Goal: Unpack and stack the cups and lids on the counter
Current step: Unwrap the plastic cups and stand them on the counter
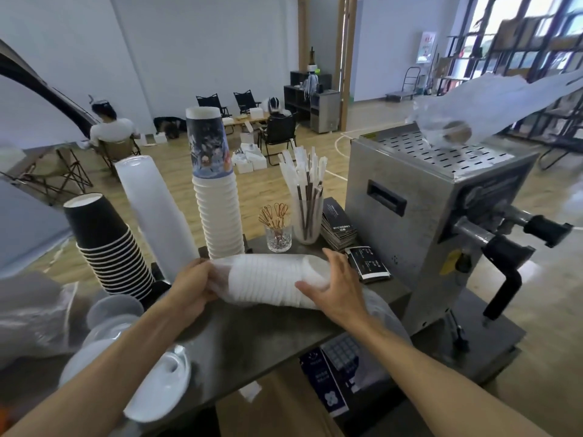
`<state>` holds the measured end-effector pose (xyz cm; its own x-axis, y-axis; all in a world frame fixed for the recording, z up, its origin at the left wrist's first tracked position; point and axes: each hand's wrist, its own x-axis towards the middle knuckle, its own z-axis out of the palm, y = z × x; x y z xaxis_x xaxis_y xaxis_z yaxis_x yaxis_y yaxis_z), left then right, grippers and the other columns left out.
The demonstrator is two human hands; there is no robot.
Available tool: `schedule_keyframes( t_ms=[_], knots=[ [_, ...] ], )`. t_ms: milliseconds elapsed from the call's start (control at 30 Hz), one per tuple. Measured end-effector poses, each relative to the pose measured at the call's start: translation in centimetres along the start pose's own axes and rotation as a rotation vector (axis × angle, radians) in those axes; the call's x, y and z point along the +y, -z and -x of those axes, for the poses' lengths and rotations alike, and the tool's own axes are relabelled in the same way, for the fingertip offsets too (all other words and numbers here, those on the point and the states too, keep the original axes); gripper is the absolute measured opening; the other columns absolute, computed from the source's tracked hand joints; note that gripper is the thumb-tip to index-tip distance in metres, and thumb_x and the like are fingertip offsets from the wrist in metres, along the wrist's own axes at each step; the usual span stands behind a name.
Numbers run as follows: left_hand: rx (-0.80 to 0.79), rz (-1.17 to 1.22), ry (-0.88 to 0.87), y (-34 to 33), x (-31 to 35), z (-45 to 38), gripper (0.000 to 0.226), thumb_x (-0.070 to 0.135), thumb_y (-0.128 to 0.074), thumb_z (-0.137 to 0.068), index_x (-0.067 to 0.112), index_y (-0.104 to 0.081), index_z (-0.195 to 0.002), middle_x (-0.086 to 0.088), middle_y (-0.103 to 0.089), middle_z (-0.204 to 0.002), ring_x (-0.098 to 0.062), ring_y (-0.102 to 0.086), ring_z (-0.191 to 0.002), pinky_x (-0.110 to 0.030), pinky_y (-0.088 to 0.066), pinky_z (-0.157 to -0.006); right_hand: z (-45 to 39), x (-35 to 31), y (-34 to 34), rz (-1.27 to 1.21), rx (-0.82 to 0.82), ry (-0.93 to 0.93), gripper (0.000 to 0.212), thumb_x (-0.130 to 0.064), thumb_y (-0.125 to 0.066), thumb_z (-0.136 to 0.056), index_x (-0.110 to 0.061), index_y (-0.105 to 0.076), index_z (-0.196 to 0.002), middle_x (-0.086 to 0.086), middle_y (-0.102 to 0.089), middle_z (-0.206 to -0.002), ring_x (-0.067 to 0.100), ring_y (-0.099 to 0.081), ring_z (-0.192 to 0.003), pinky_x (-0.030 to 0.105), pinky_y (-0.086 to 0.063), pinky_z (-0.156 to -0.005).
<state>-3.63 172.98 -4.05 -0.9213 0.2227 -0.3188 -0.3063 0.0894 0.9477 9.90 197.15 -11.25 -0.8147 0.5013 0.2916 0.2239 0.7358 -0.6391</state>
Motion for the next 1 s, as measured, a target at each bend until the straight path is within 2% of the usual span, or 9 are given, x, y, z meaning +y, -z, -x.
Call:
schedule_keyframes(
  t_ms=[67, 167, 267, 367, 467, 567, 633, 867, 1000],
  knots=[
    [-0.015, 0.158, 0.112, 0.2, 0.3, 0.2, 0.026, -0.009, -0.039, -0.088, -0.004, -0.058, -0.104, -0.014, -0.058, -0.075, -0.021, -0.058, -0.058, -0.029, -0.052, -0.047, 0.3, 0.5, 0.4, 0.023, -0.025, -0.006, 0.112, -0.086, -0.062, -0.068, -0.024, -0.027, -0.154, -0.001, -0.034, -0.155, 0.02, -0.035, -0.14, 0.043, -0.033, -0.116],
    [-0.076, 0.329, 0.166, 0.4, 0.5, 0.4, 0.027, -0.005, -0.037, -0.096, -0.007, -0.056, -0.115, -0.017, -0.07, -0.09, -0.024, -0.065, -0.079, -0.032, -0.053, -0.062, 0.5, 1.0, 0.5, 0.075, -0.034, -0.001, 0.117, -0.087, -0.064, -0.066, -0.023, -0.024, -0.156, -0.001, -0.03, -0.158, 0.019, -0.032, -0.143, 0.042, -0.029, -0.119],
    [-0.196, 0.318, 0.168, 0.3, 0.6, 1.6, 0.027, 0.007, -0.035, -0.101, 0.005, -0.057, -0.084, -0.006, -0.065, -0.059, -0.016, -0.063, -0.06, -0.028, -0.05, -0.053, 0.4, 1.3, 0.6, 0.115, -0.043, 0.004, 0.119, -0.091, -0.061, -0.064, -0.024, -0.025, -0.156, -0.002, -0.03, -0.158, 0.02, -0.031, -0.144, 0.042, -0.025, -0.121],
    [-0.414, -0.037, 0.107, 0.9, 0.5, 2.5, 0.011, 0.013, -0.059, -0.094, 0.009, -0.068, -0.099, -0.007, -0.072, -0.083, -0.017, -0.069, -0.075, -0.028, -0.057, -0.062, 0.2, 1.5, 0.9, 0.138, -0.078, -0.02, 0.12, -0.094, -0.057, -0.063, -0.025, -0.024, -0.156, -0.002, -0.03, -0.16, 0.022, -0.029, -0.146, 0.044, -0.025, -0.122],
    [-0.565, -0.712, -0.012, 2.5, 0.1, 1.5, 0.067, 0.022, -0.084, -0.075, 0.027, -0.053, -0.134, 0.003, -0.067, -0.124, -0.02, -0.063, -0.116, -0.037, -0.051, -0.102, -0.1, 1.7, 1.2, 0.172, -0.088, -0.008, 0.121, -0.096, -0.052, -0.064, -0.023, -0.025, -0.156, 0.001, -0.031, -0.161, 0.022, -0.029, -0.148, 0.044, -0.02, -0.124],
    [-0.367, -1.476, -0.261, 2.2, -0.3, 1.1, 0.085, 0.048, -0.078, -0.063, 0.036, -0.039, -0.138, 0.009, -0.062, -0.125, -0.017, -0.059, -0.113, -0.03, -0.046, -0.097, -0.2, 1.6, 1.2, 0.207, -0.107, 0.013, 0.121, -0.095, -0.05, -0.065, -0.019, -0.027, -0.156, 0.002, -0.034, -0.161, 0.02, -0.028, -0.148, 0.042, -0.015, -0.125],
    [-0.241, -1.608, -0.345, 1.3, -0.8, 0.8, 0.069, 0.034, -0.074, -0.079, 0.018, -0.04, -0.136, -0.004, -0.06, -0.127, -0.024, -0.06, -0.114, -0.03, -0.046, -0.086, -0.2, 1.5, 1.1, 0.214, -0.111, 0.027, 0.12, -0.095, -0.049, -0.065, -0.018, -0.029, -0.155, 0.002, -0.036, -0.159, 0.019, -0.029, -0.148, 0.043, -0.014, -0.125],
    [0.084, -1.687, -0.578, 1.8, 0.2, 2.1, 0.015, 0.022, -0.055, -0.09, 0.016, -0.063, -0.102, -0.004, -0.071, -0.104, -0.028, -0.068, -0.096, -0.034, -0.045, -0.07, -1.0, 2.7, 1.2, 0.312, -0.214, 0.016, 0.129, -0.098, -0.048, -0.06, -0.018, -0.024, -0.158, 0.004, -0.032, -0.161, 0.021, -0.029, -0.149, 0.045, -0.014, -0.125],
    [0.13, -1.183, -0.654, 2.2, 0.8, 2.9, 0.019, 0.008, -0.051, -0.094, 0.012, -0.069, -0.098, -0.004, -0.071, -0.092, -0.026, -0.065, -0.085, -0.034, -0.046, -0.076, -1.2, 3.0, 1.2, 0.328, -0.267, -0.029, 0.117, -0.074, -0.072, -0.071, -0.019, -0.019, -0.159, 0.005, -0.031, -0.161, 0.022, -0.03, -0.148, 0.044, -0.016, -0.124]
  ],
)
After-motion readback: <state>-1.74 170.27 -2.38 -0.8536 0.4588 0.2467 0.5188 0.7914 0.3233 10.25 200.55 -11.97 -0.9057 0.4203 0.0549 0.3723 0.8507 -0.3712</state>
